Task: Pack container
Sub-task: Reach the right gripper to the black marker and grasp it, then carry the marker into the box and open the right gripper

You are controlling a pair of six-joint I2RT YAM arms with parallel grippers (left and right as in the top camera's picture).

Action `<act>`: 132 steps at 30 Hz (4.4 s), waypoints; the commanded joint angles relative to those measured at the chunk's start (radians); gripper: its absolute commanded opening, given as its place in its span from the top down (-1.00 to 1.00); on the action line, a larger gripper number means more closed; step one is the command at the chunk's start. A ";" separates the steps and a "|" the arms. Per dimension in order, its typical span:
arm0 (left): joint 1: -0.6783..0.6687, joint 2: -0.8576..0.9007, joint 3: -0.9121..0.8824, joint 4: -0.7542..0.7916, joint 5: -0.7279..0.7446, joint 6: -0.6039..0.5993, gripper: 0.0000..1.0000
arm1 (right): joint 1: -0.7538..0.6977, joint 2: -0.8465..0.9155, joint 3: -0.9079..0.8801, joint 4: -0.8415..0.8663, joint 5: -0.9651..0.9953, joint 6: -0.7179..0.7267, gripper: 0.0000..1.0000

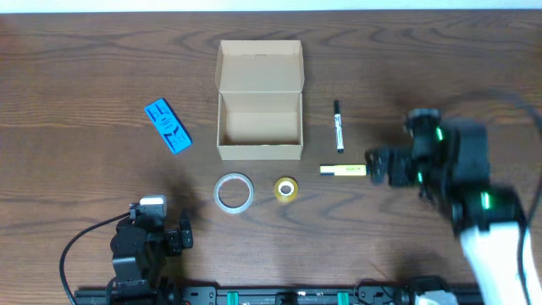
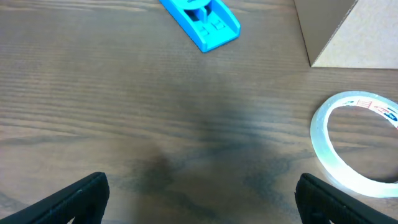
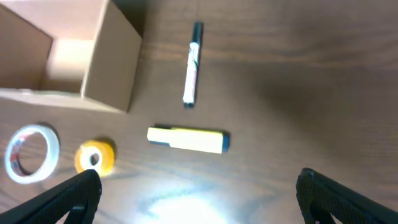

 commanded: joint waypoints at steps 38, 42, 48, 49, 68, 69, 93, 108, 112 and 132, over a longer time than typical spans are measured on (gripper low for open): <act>-0.004 -0.006 -0.016 -0.008 -0.005 0.018 -0.91 | 0.155 0.986 0.552 -0.016 0.152 0.111 -0.94; -0.004 -0.006 -0.016 -0.008 -0.005 0.018 -0.91 | 0.156 1.009 0.548 0.005 0.152 0.112 -0.90; -0.004 -0.006 -0.016 -0.008 -0.005 0.018 -0.91 | 0.156 1.067 0.548 0.010 0.151 0.112 -0.75; -0.004 -0.006 -0.016 -0.008 -0.005 0.018 -0.91 | 0.156 1.077 0.548 0.009 0.151 0.112 -0.70; -0.004 -0.006 -0.016 -0.008 -0.005 0.018 -0.91 | 0.161 1.121 0.548 0.009 0.152 0.115 0.92; -0.004 -0.006 -0.016 -0.008 -0.005 0.018 -0.91 | 0.161 1.120 0.549 0.009 0.152 0.115 0.97; -0.004 -0.006 -0.016 -0.008 -0.005 0.018 -0.91 | 0.414 0.769 0.725 -0.050 0.212 -0.109 0.97; -0.004 -0.006 -0.016 -0.008 -0.005 0.018 -0.91 | 0.579 0.967 0.725 0.090 0.249 -0.365 0.97; -0.004 -0.006 -0.016 -0.008 -0.005 0.018 -0.91 | 0.579 1.024 0.725 0.093 0.249 -0.379 0.98; -0.004 -0.006 -0.016 -0.008 -0.005 0.018 -0.91 | 0.579 0.965 0.744 0.122 0.249 -0.378 0.17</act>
